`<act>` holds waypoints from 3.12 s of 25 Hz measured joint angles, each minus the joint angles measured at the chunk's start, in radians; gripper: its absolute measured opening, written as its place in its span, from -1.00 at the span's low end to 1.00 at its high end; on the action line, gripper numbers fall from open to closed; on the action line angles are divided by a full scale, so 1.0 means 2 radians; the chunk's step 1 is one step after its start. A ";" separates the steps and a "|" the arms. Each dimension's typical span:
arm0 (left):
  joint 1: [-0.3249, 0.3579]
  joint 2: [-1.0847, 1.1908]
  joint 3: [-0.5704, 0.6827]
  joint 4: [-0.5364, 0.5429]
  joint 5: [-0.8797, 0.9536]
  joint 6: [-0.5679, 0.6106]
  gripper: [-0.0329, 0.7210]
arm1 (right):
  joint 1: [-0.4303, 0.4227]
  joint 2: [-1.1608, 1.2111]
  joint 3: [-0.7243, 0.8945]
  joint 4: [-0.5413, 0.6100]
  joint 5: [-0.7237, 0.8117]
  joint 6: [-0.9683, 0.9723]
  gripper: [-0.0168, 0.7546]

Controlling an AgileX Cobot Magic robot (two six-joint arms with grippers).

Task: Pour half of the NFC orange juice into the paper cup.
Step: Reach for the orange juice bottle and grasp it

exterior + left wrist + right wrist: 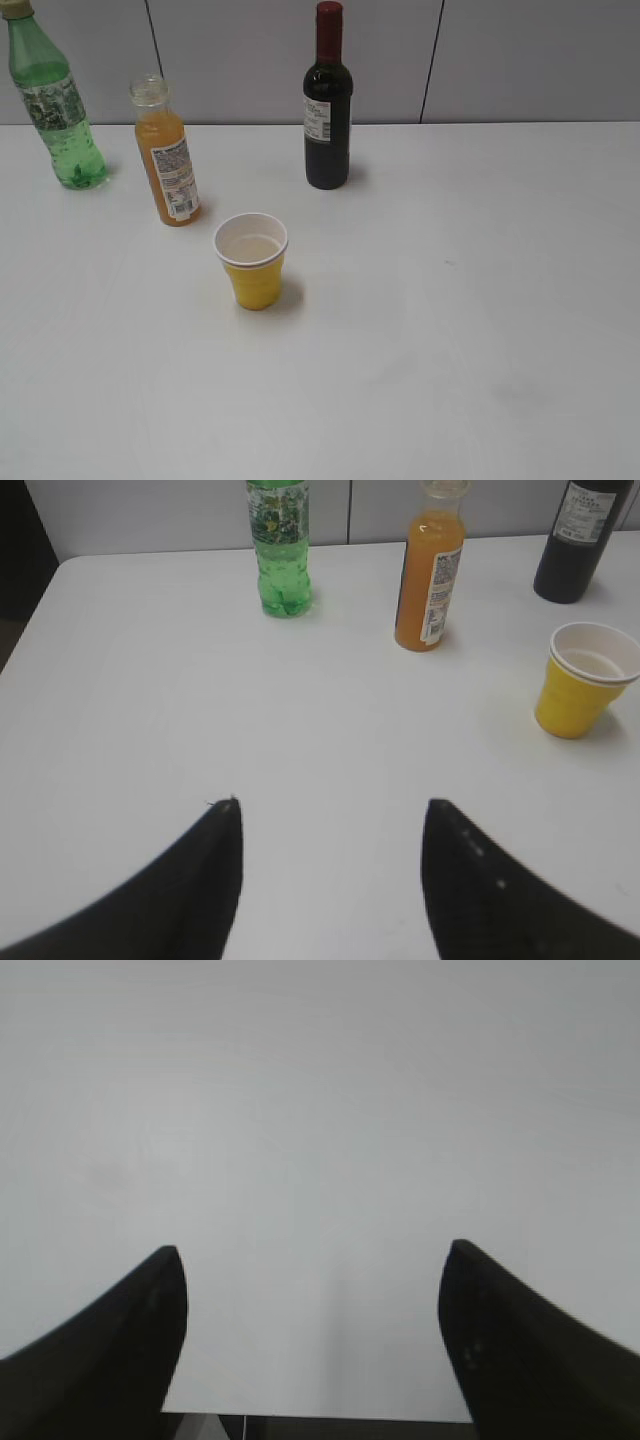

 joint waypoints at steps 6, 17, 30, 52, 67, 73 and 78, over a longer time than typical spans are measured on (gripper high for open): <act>0.000 0.000 0.000 0.000 0.000 0.000 0.25 | 0.000 -0.098 0.070 0.000 -0.007 -0.001 0.58; 0.000 0.000 0.000 0.000 0.000 0.000 0.25 | 0.000 -0.236 0.110 0.000 -0.008 -0.018 0.58; 0.000 0.000 0.000 0.000 0.000 0.000 0.25 | 0.000 -0.405 0.124 0.000 0.013 -0.024 0.58; 0.000 0.000 0.000 0.000 0.000 0.000 0.25 | 0.000 -0.407 0.124 0.000 0.015 -0.024 0.58; 0.000 0.000 0.000 0.000 0.000 0.000 0.25 | 0.000 -0.407 0.124 0.000 0.015 -0.024 0.58; 0.000 0.000 0.000 -0.008 0.000 0.000 0.45 | 0.000 -0.407 0.124 0.000 0.015 -0.024 0.58; 0.000 0.000 0.000 -0.039 -0.006 0.000 0.83 | 0.000 -0.407 0.124 0.000 0.015 -0.024 0.58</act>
